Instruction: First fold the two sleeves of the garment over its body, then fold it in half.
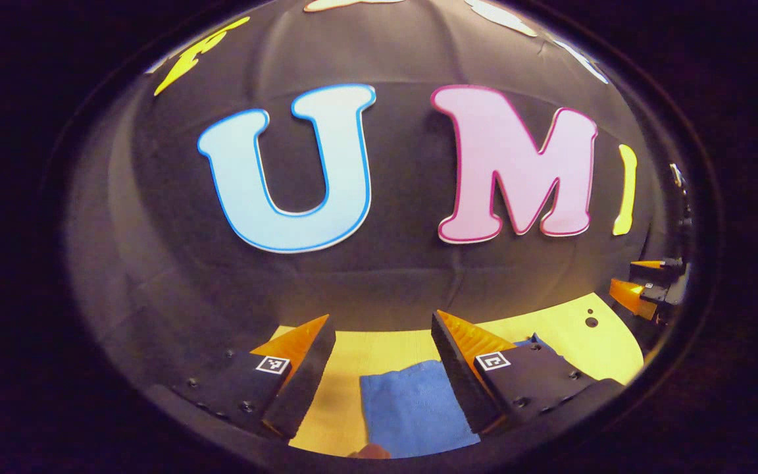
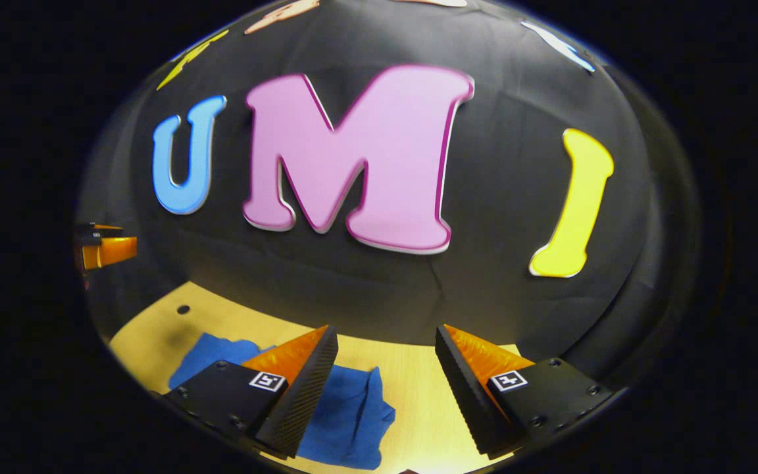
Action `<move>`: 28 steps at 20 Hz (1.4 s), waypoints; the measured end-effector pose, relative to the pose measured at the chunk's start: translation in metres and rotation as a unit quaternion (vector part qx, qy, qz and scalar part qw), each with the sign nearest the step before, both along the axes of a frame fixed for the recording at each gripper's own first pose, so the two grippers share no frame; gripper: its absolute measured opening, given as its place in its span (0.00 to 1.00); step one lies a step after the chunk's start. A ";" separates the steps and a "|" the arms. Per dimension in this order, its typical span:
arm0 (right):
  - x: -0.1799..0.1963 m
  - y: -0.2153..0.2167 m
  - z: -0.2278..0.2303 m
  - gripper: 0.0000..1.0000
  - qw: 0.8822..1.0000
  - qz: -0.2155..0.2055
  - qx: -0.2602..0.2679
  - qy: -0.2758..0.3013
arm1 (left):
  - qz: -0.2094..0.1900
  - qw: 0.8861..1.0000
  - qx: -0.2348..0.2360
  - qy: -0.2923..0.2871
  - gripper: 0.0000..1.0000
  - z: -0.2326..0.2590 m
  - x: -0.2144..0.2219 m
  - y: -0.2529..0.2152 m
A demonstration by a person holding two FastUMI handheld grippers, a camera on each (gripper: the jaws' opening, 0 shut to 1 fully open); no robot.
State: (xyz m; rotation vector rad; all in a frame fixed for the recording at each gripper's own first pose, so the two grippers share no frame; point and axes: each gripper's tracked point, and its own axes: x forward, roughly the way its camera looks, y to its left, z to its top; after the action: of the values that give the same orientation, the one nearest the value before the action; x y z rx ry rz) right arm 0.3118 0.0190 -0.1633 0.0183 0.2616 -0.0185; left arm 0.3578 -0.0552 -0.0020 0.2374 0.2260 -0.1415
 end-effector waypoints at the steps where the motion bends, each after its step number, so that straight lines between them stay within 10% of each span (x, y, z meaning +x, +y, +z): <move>1: -0.023 0.004 0.021 0.96 1.000 -0.003 0.005 -0.013 | -0.010 1.000 -0.001 -0.018 0.85 0.012 -0.023 -0.001; 16: -0.363 0.049 0.151 0.95 0.988 -0.024 0.022 -0.148 | -0.112 0.971 -0.126 -0.172 0.78 0.048 -0.375 -0.011; 28: -0.416 0.041 0.179 0.95 0.983 -0.011 0.033 -0.179 | -0.077 0.966 -0.126 -0.211 0.81 0.069 -0.407 0.002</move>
State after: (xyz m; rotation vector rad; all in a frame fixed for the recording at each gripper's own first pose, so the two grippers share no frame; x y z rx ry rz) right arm -0.1038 0.0602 0.0161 0.0890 -0.0976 -0.0285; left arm -0.0495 -0.0529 0.0672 0.0267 -0.2354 -0.2677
